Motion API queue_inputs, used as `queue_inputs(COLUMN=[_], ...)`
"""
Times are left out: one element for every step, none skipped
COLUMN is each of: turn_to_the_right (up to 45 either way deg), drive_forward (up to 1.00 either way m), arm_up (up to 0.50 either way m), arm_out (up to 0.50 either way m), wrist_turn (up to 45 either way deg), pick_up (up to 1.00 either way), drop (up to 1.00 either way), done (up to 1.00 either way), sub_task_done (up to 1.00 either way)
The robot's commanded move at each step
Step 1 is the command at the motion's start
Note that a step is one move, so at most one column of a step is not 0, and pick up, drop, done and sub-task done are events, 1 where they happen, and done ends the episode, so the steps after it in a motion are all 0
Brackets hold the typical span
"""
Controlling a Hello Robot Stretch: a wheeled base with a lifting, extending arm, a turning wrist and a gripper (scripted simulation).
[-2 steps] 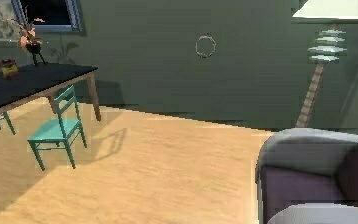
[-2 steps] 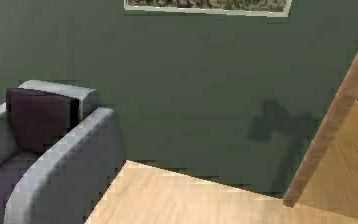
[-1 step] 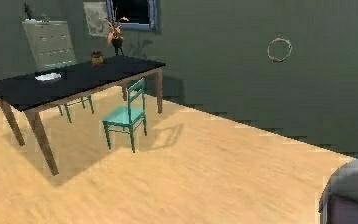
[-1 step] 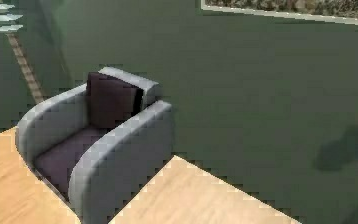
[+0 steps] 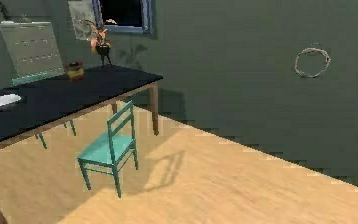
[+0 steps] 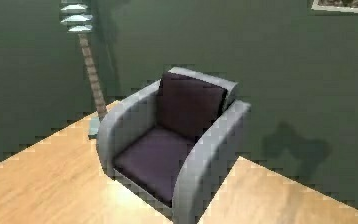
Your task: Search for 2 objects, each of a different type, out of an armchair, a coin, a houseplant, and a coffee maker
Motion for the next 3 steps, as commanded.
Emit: queue_inputs(turn_to_the_right=[6.0,0.0,0.0], drive_forward=[0.00,1.00,0.70], arm_up=[0.00,0.00,0.00], arm_out=[0.00,0.00,0.00], wrist_turn=[0.0,0.0,0.0], pick_up=[0.00,0.00,0.00], drop=[0.00,0.00,0.00], done=[0.00,0.00,0.00], sub_task_done=[0.00,0.00,0.00])
